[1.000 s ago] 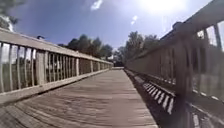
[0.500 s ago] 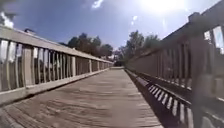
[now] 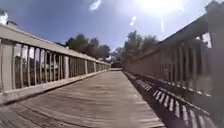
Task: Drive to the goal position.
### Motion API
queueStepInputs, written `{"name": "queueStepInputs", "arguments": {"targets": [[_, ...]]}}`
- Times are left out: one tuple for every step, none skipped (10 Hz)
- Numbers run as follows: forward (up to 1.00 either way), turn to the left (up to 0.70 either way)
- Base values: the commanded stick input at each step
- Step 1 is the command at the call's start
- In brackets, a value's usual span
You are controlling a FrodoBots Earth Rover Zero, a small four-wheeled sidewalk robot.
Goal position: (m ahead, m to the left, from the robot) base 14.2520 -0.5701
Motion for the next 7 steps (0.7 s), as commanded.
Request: {"name": "queueStepInputs", "arguments": {"targets": [[0.7, 0.0], [0.7, 0.0], [0.7, -0.16], [0.7, -0.35], [0.7, -0.35], [0.7, -0.35], [0.7, -0.19]]}}
